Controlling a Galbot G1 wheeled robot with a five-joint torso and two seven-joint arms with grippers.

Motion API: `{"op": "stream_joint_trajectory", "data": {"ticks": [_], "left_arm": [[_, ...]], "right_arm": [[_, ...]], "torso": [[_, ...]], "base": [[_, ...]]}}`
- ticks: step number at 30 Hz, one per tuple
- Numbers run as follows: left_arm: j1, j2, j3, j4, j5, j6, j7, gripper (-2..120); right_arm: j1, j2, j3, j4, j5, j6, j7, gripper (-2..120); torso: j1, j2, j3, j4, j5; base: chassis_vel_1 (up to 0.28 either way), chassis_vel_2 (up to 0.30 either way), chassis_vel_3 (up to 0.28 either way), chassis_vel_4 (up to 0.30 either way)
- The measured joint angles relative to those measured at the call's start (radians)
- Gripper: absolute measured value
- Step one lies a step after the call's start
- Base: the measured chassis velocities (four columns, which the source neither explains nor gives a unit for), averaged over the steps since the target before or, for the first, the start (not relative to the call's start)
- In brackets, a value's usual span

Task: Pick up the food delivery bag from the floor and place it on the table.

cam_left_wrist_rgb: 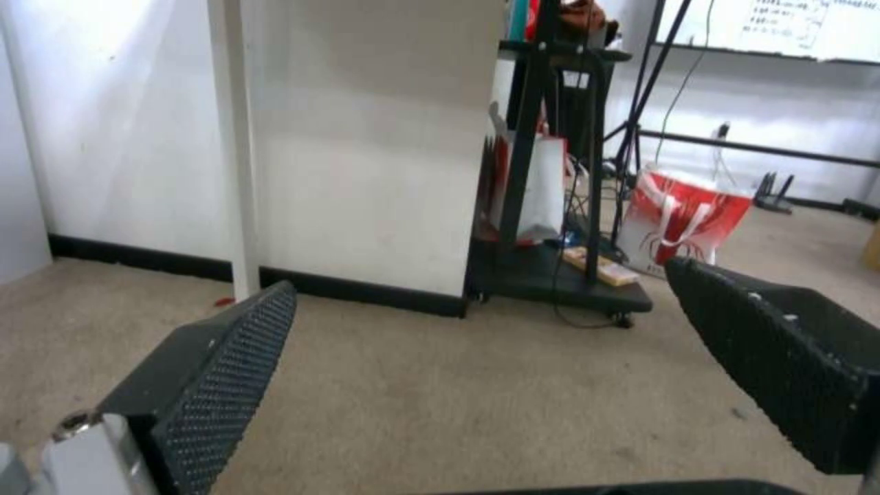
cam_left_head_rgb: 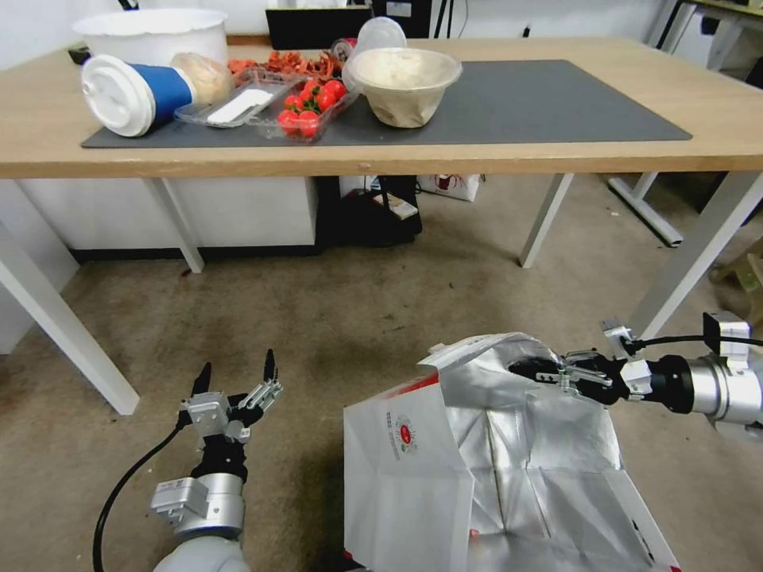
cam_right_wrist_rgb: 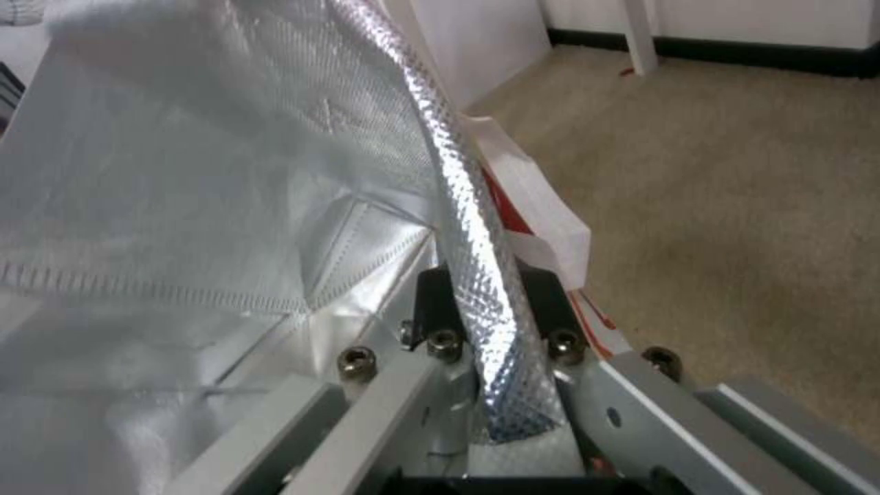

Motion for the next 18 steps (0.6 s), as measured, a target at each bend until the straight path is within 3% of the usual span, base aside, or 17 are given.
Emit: {"op": "stream_joint_trajectory", "data": {"ticks": [7, 18], "left_arm": [[0.000, 0.003, 0.003, -0.007, -0.024, -0.003, 0.015, 100], [0.000, 0.008, 0.002, -0.008, -0.024, 0.000, 0.025, 100]], "right_arm": [[-0.018, 0.030, 0.011, 0.015, -0.031, 0.007, -0.013, 0], [-0.044, 0.064, 0.013, 0.033, -0.058, 0.014, -0.026, 0]], "torso": [[0.000, 0.004, 0.002, -0.0001, 0.0001], [0.002, 0.045, 0.042, -0.0001, 0.0000]], "base": [[0.000, 0.000, 0.000, 0.000], [0.000, 0.000, 0.000, 0.000]]}}
